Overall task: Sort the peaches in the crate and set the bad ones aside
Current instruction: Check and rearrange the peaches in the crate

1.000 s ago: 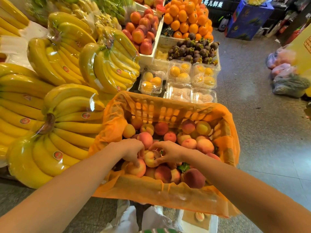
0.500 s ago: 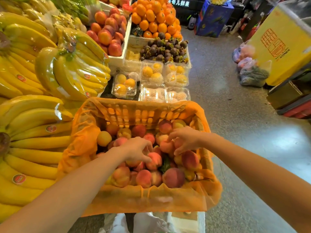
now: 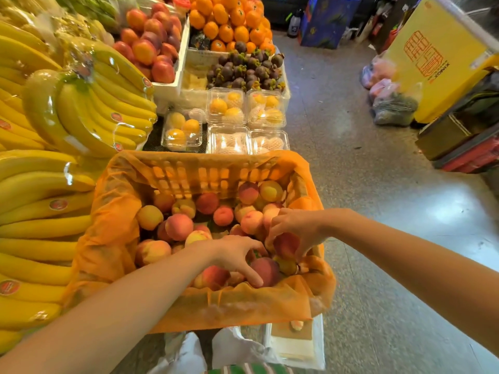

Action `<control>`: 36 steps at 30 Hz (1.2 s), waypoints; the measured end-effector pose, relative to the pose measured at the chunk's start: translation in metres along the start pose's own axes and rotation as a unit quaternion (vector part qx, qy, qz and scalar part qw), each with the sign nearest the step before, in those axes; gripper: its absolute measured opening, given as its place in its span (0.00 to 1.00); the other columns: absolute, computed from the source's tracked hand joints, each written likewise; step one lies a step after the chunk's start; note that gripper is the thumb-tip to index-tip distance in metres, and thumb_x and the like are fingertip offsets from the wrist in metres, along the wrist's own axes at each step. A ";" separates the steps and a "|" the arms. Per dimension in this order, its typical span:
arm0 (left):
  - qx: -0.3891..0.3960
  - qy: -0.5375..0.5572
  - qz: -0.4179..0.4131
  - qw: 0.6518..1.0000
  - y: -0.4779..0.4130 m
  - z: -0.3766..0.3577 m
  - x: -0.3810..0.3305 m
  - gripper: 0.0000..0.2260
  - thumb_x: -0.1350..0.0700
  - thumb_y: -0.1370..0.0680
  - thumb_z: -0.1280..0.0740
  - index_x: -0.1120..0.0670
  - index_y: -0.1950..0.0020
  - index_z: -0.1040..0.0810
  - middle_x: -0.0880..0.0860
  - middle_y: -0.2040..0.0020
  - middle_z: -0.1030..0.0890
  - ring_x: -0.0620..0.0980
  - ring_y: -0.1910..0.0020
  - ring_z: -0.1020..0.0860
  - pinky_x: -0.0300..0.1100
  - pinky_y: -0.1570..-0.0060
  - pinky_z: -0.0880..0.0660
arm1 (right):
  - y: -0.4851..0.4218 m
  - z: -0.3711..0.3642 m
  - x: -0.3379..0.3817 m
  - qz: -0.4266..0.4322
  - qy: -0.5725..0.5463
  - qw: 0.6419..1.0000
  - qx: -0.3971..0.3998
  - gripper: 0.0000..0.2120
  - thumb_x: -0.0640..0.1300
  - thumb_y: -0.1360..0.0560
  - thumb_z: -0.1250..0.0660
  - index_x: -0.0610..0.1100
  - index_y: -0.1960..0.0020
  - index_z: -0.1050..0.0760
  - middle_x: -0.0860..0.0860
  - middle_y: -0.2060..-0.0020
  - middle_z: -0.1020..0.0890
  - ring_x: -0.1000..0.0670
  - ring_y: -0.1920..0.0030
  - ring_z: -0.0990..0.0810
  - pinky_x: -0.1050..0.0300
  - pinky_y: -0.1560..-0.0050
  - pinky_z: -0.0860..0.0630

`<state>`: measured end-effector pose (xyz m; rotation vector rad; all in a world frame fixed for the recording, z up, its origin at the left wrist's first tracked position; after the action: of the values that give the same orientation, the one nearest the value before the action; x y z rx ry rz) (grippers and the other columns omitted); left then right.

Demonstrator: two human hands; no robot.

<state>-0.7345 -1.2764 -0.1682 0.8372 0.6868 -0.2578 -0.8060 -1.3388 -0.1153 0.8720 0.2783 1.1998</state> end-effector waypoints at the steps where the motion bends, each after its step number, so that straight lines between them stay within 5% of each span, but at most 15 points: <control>1: -0.004 -0.013 0.008 1.000 -0.001 -0.001 0.000 0.40 0.36 0.33 0.27 0.49 0.26 0.37 0.48 0.28 0.32 0.51 0.32 0.31 0.48 0.34 0.31 | 0.000 -0.001 0.000 0.000 -0.002 1.000 -0.001 0.31 0.48 0.32 0.24 0.56 0.31 0.31 0.53 0.39 0.31 0.52 0.44 0.40 0.53 0.39 0.34; 6: -0.015 -0.048 0.023 0.998 -0.005 -0.005 0.001 0.39 0.36 0.31 0.29 0.52 0.26 0.36 0.51 0.30 0.30 0.53 0.33 0.30 0.49 0.35 0.30 | -0.003 0.000 0.002 0.003 0.024 1.000 -0.016 0.31 0.45 0.31 0.25 0.52 0.30 0.31 0.51 0.37 0.32 0.49 0.39 0.38 0.60 0.44 0.40; 13: -0.036 0.128 0.021 0.991 0.010 0.003 0.011 0.28 0.46 0.31 0.24 0.46 0.34 0.28 0.51 0.43 0.26 0.51 0.48 0.23 0.44 0.48 0.24 | 0.000 -0.001 0.006 0.008 0.040 0.999 -0.027 0.28 0.46 0.31 0.25 0.52 0.33 0.28 0.52 0.39 0.31 0.51 0.43 0.38 0.55 0.42 0.32; 17: -0.054 0.213 0.035 0.975 0.020 0.014 0.025 0.26 0.45 0.34 0.22 0.41 0.39 0.26 0.50 0.42 0.27 0.50 0.46 0.23 0.47 0.45 0.22 | 0.001 -0.005 0.007 0.005 0.058 0.998 -0.016 0.27 0.44 0.30 0.26 0.53 0.34 0.30 0.49 0.44 0.25 0.47 0.45 0.32 0.48 0.48 0.27; 19: -0.063 0.249 0.039 0.966 0.027 0.021 0.030 0.25 0.45 0.34 0.23 0.41 0.39 0.25 0.50 0.40 0.27 0.49 0.44 0.25 0.46 0.44 0.23 | 0.001 -0.004 0.007 0.008 0.054 0.998 -0.018 0.26 0.43 0.30 0.26 0.53 0.35 0.29 0.49 0.46 0.25 0.49 0.47 0.31 0.53 0.55 0.26; 24: -0.174 0.285 0.052 0.941 0.059 0.065 0.061 0.22 0.46 0.33 0.24 0.44 0.40 0.23 0.50 0.42 0.25 0.48 0.44 0.25 0.40 0.50 0.27 | -0.002 0.030 0.006 0.019 -0.148 0.982 -0.112 0.26 0.43 0.31 0.24 0.48 0.36 0.28 0.54 0.45 0.26 0.57 0.48 0.28 0.65 0.51 0.29; 26: -0.267 0.272 0.074 0.921 0.074 0.087 0.081 0.21 0.47 0.34 0.23 0.46 0.42 0.22 0.51 0.46 0.23 0.50 0.47 0.23 0.42 0.51 0.25 | -0.010 0.055 0.003 0.024 -0.230 0.953 -0.197 0.24 0.44 0.30 0.24 0.47 0.37 0.27 0.56 0.44 0.26 0.61 0.47 0.27 0.70 0.50 0.31; 31: -0.440 0.160 0.184 0.864 0.102 0.119 0.125 0.23 0.45 0.33 0.24 0.48 0.41 0.23 0.50 0.46 0.20 0.51 0.47 0.23 0.45 0.48 0.26 | -0.062 0.081 -0.011 -0.019 -0.340 0.885 -0.318 0.24 0.47 0.31 0.23 0.45 0.38 0.27 0.49 0.43 0.22 0.49 0.43 0.23 0.52 0.42 0.25; 36: -0.431 0.058 0.229 0.871 0.090 0.119 0.138 0.27 0.44 0.31 0.27 0.53 0.36 0.27 0.54 0.40 0.22 0.57 0.41 0.25 0.48 0.45 0.28 | -0.118 0.063 -0.006 -0.057 -0.292 0.917 -0.266 0.27 0.49 0.31 0.24 0.43 0.36 0.28 0.48 0.42 0.21 0.49 0.43 0.23 0.56 0.45 0.27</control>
<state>-0.5331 -1.3002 -0.1484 0.1267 0.6056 0.5173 -0.6878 -1.3833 -0.1598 0.6780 -0.4630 0.7953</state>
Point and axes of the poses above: each hand's wrist, its own y-axis away from the middle knuckle, its own z-axis out of the back of the hand, x = y × z, the point moved 8 cm from there along -y, towards the middle knuckle
